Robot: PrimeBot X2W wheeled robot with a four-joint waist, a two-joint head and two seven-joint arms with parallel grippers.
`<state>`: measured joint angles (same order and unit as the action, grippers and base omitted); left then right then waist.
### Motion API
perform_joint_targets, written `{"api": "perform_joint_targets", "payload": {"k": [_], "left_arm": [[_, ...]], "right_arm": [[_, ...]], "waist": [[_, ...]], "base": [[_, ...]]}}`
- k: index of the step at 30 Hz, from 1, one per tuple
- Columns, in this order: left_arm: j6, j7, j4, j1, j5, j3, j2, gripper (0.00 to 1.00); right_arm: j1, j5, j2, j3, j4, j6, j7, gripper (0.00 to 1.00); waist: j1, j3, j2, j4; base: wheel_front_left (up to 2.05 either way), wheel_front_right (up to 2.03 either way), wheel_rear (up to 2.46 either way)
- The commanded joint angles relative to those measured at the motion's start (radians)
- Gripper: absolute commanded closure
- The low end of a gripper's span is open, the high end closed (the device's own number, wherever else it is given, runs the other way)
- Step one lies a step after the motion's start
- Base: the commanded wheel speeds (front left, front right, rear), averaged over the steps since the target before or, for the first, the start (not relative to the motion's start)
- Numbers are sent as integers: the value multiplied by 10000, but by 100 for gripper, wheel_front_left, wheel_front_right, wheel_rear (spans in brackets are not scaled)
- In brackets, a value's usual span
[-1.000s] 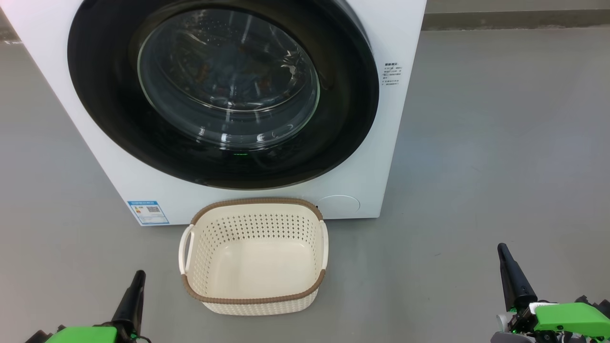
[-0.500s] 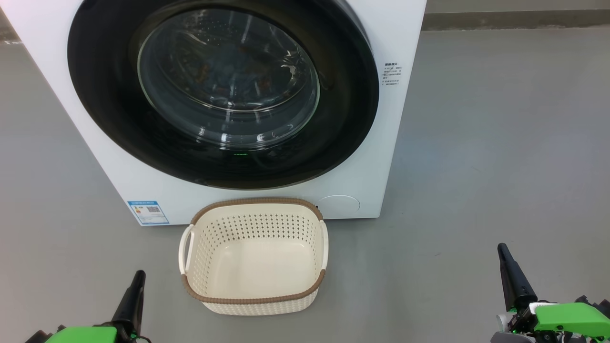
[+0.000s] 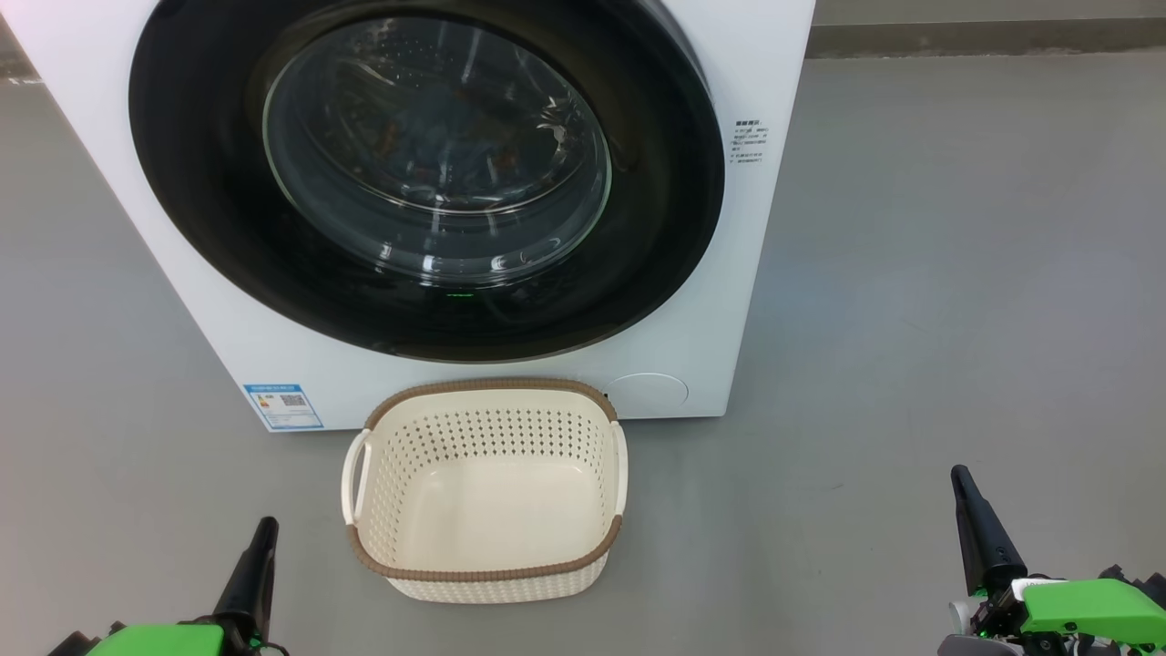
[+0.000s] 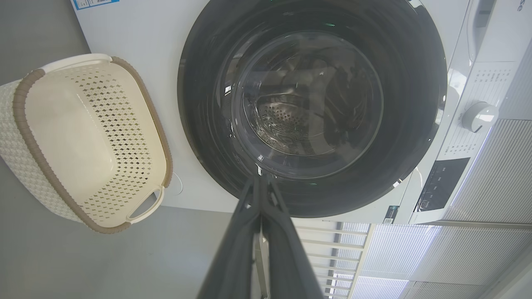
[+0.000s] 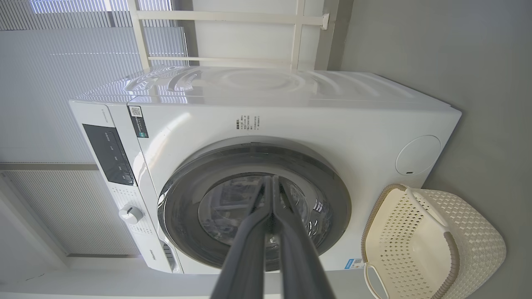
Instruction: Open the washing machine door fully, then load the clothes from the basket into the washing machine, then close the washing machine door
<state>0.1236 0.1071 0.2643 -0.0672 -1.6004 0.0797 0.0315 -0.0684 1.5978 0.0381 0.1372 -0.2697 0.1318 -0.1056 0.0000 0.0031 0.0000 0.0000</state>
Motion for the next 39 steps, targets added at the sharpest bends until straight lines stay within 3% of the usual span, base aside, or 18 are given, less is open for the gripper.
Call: {"api": "perform_joint_targets", "payload": {"k": [1, 39], "left_arm": [[71, 69, -192, -410, -73, 351, 188, 100], [71, 70, -192, -410, -72, 352, 187, 100]], "right_arm": [[-395, 110, 121, -235, 249, -11, -76, 100], [-395, 110, 121, -236, 249, -11, -75, 100]], "waist": [[0, 0, 0, 0], [0, 0, 0, 0]], "base": [[0, 0, 0], [0, 0, 0]]}}
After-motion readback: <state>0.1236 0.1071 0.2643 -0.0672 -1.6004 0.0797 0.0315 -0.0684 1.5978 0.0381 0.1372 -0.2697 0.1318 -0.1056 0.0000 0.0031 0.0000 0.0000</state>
